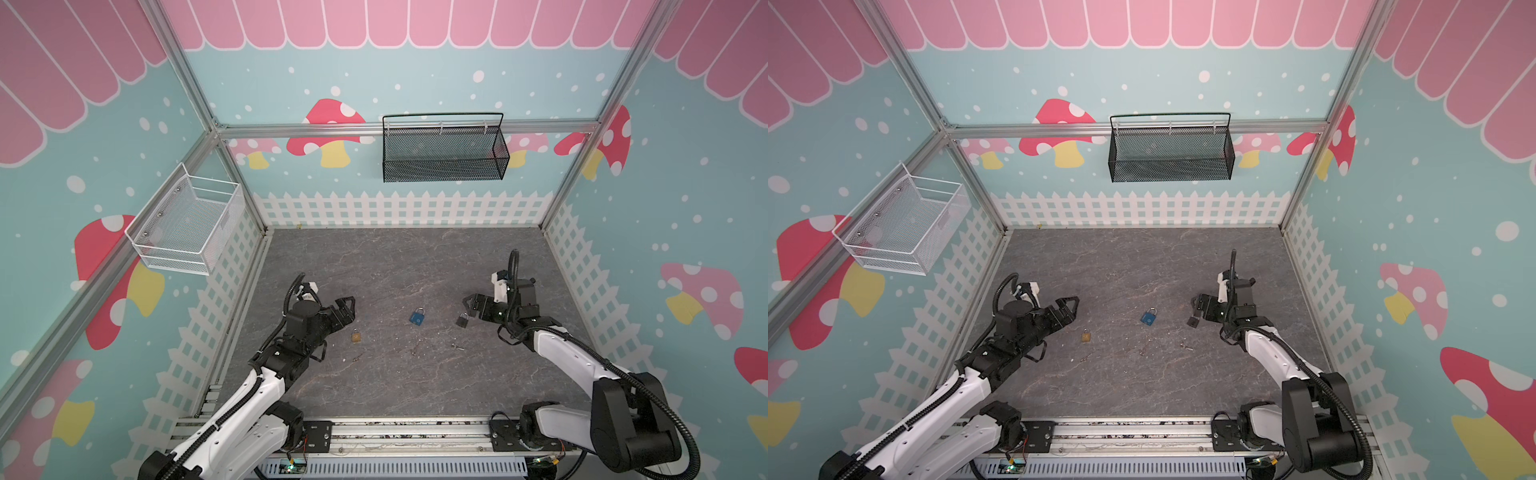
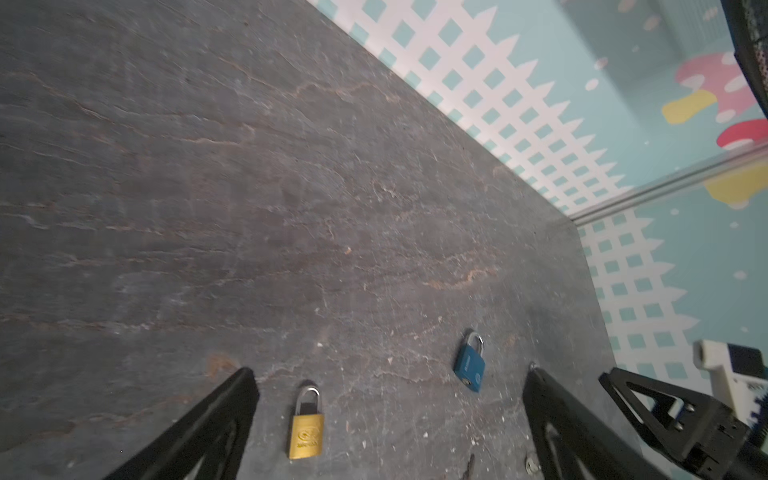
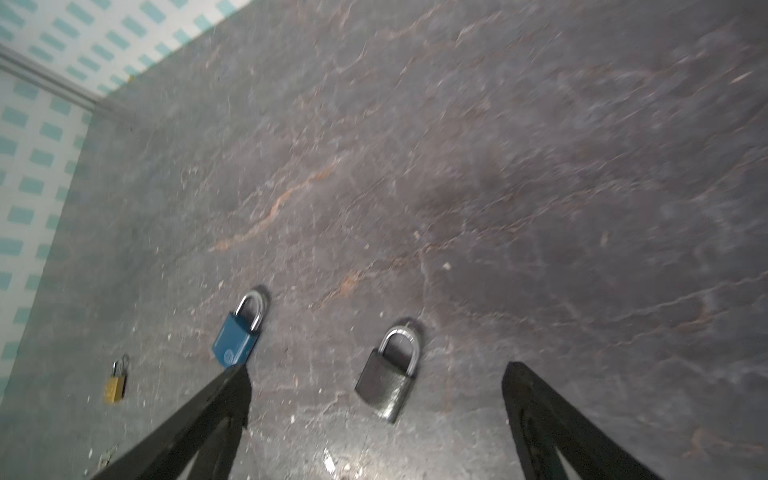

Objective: Unlock with the key
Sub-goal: 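Move both grippers forward toward the padlocks and keys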

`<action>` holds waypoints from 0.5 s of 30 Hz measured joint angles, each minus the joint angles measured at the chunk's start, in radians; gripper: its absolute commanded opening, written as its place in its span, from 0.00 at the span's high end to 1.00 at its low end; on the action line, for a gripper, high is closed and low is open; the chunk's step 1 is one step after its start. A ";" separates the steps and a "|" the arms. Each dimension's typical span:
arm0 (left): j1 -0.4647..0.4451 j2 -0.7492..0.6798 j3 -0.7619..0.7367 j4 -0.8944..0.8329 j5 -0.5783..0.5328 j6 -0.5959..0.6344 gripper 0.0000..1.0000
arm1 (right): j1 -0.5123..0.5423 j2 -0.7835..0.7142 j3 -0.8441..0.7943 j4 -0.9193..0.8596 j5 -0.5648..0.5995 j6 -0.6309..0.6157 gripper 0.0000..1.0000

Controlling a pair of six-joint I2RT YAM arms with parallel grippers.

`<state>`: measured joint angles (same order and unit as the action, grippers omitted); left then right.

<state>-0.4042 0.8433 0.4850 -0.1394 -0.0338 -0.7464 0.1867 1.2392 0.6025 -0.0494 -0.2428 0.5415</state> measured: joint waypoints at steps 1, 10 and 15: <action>-0.032 0.001 0.000 -0.006 -0.004 -0.010 0.00 | 0.024 -0.005 0.000 -0.021 0.001 -0.008 0.03; -0.233 0.024 0.000 -0.036 -0.063 -0.094 0.00 | 0.240 -0.010 0.033 -0.220 0.081 -0.043 0.02; -0.336 0.043 0.000 -0.034 -0.122 -0.149 0.00 | 0.353 -0.005 0.035 -0.297 0.148 -0.028 0.08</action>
<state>-0.7399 0.8864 0.4850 -0.1738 -0.1555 -0.8951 0.5400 1.2346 0.6380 -0.3462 -0.0944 0.5133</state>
